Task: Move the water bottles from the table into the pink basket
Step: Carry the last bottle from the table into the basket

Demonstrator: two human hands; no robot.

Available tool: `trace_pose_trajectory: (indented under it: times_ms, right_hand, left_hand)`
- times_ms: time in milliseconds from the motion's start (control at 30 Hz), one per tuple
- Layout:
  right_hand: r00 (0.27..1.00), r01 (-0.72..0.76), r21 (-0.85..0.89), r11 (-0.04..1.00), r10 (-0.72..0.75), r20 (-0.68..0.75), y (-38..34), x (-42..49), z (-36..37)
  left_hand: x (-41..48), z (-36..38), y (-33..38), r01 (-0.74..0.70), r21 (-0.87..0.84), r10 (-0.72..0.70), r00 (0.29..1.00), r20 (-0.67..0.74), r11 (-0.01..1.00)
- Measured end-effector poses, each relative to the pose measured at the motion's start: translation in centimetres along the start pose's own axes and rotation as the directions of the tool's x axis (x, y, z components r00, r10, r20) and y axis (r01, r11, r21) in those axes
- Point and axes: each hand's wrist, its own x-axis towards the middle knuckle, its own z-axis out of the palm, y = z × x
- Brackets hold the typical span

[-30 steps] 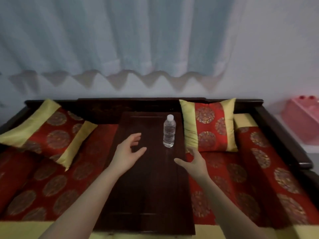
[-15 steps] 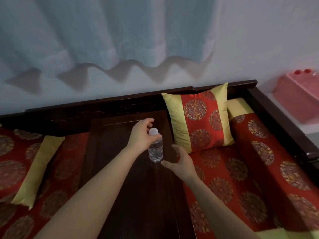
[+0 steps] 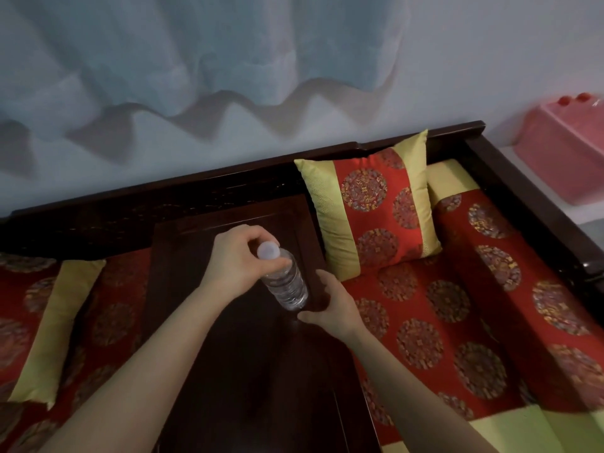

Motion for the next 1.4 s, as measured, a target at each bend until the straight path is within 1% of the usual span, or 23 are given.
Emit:
trace_pose_trajectory:
  times_ms: [100,233,300,367,467,533,633,700,767,900,1033,1100,1167,1233,1267,1400]
  right_hand:
    - [0.998,0.009,0.055,0.998,-0.012,0.055,-0.4,-0.1,0.7]
    - [0.988,0.103,0.041,0.994,-0.107,0.109,-1.0,-0.2,1.9]
    - [0.989,0.087,0.046,0.995,-0.092,0.114,-0.6,-0.8,2.5]
    - [0.99,0.055,0.063,0.997,-0.063,0.124,0.0,-1.7,3.4]
    - [0.987,0.036,0.088,0.995,-0.049,0.152,0.9,-3.2,4.3]
    - [0.982,0.036,0.093,0.995,-0.052,0.179,1.1,-4.4,4.6]
    - [0.982,0.055,0.09,0.994,-0.07,0.177,1.0,-6.3,4.4]
    - [0.98,0.07,0.087,0.994,-0.085,0.182,0.9,-7.5,3.9]
    - [0.979,0.093,0.076,0.993,-0.105,0.175,0.6,-9.2,3.1]
    - [0.982,0.146,0.054,0.988,-0.151,0.114,-0.1,-13.4,1.7]
    - [0.981,0.18,0.016,0.984,-0.18,0.069,-0.6,-19.0,0.0]
    - [0.985,0.172,0.015,0.985,-0.173,0.018,-0.2,-23.3,-1.1]
    - [0.99,0.14,0.041,0.989,-0.138,-0.037,0.9,-26.8,-2.2]
    - [0.991,0.105,0.052,0.993,-0.1,-0.09,2.2,-30.7,-3.9]
    - [0.988,0.096,0.051,0.994,-0.089,-0.125,2.9,-32.8,-5.2]
    - [0.963,0.067,0.086,0.994,-0.042,-0.266,5.6,-38.9,-10.4]
  left_hand:
    - [-0.8,-1.9,0.3,-0.005,-0.098,0.003,1.0,-0.017,0.995]
    - [-2.3,-3.1,0.0,0.014,-0.147,-0.016,1.0,-0.011,0.989]
    - [-3.3,-3.2,-0.5,0.057,-0.168,-0.059,0.998,-0.004,0.984]
    - [-4.7,-3.0,-1.2,0.089,-0.245,-0.085,0.996,0.023,0.966]
    - [-7.0,-2.5,-1.6,0.042,-0.374,-0.024,0.998,0.052,0.927]
    - [-8.6,-2.2,-1.6,0.012,-0.384,0.011,0.998,0.057,0.923]
    - [-10.7,-1.7,-1.5,0.066,-0.455,-0.026,0.995,0.095,0.888]
    - [-11.9,-1.5,-1.2,0.094,-0.502,-0.061,0.995,0.083,0.86]
    - [-13.3,-1.5,-0.6,0.079,-0.522,-0.067,0.997,0.041,0.849]
    - [-17.1,-2.1,0.9,0.06,-0.599,-0.089,0.996,-0.019,0.798]
    - [-21.6,-2.5,3.2,0.009,-0.608,-0.048,0.998,-0.048,0.794]
    - [-24.2,-2.5,5.1,-0.009,-0.607,0.007,1.0,-0.006,0.795]
    - [-26.1,-2.1,6.9,-0.002,-0.588,0.069,0.993,0.092,0.809]
    - [-28.5,-1.3,9.3,-0.019,-0.557,0.148,0.971,0.187,0.83]
    - [-29.6,-0.6,10.8,-0.047,-0.562,0.194,0.959,0.206,0.826]
    - [-32.7,2.3,15.7,-0.093,-0.648,0.273,0.944,0.184,0.756]
